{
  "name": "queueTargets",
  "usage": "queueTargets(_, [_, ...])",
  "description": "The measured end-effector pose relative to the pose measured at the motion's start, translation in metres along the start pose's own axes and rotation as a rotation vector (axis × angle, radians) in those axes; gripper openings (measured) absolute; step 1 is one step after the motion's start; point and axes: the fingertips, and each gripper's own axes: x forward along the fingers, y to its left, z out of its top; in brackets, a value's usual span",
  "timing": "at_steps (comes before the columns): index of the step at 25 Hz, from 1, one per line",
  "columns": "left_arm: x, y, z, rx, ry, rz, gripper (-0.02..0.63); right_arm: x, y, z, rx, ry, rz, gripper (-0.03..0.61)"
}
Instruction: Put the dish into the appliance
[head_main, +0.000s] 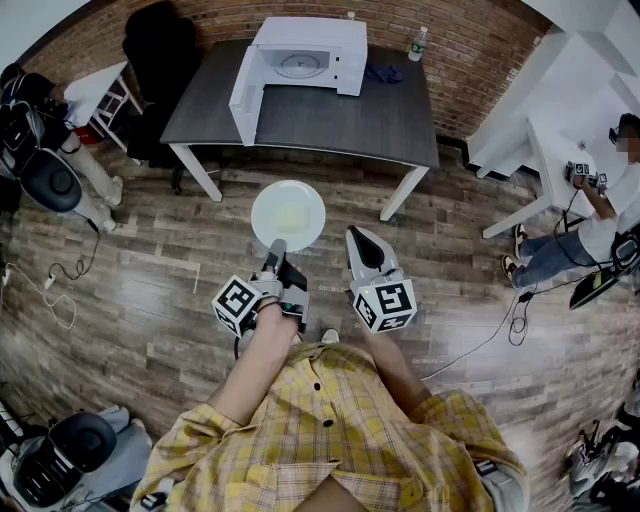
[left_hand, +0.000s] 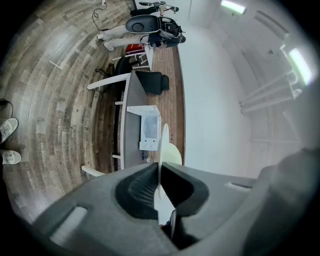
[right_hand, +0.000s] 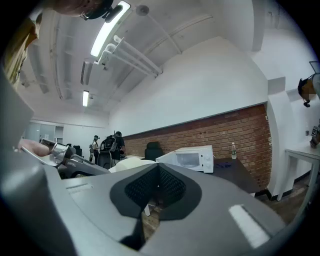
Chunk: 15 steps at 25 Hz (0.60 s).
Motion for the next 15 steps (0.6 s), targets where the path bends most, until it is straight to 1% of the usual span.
queueTargets(4, [0.001, -0.003, 0.0, -0.011, 0.005, -0.016, 0.011, 0.001, 0.002, -0.002, 0.003, 0.006, 0.0, 0.003])
queueTargets(8, [0.002, 0.001, 0.0, -0.002, 0.006, -0.001, 0.011, 0.003, 0.002, -0.003, -0.006, 0.012, 0.013, 0.003])
queueTargets(11, [0.003, 0.003, -0.006, -0.008, -0.002, -0.001, 0.011, -0.001, -0.003, -0.004, -0.001, 0.013, 0.019, 0.003])
queueTargets(13, [0.004, 0.0, -0.012, -0.017, -0.007, -0.016, 0.011, -0.004, -0.008, -0.002, 0.003, 0.006, 0.021, 0.003])
queueTargets(15, [0.005, -0.001, -0.017, -0.01, -0.012, -0.022, 0.011, -0.007, -0.011, -0.001, 0.001, 0.0, 0.035, 0.003])
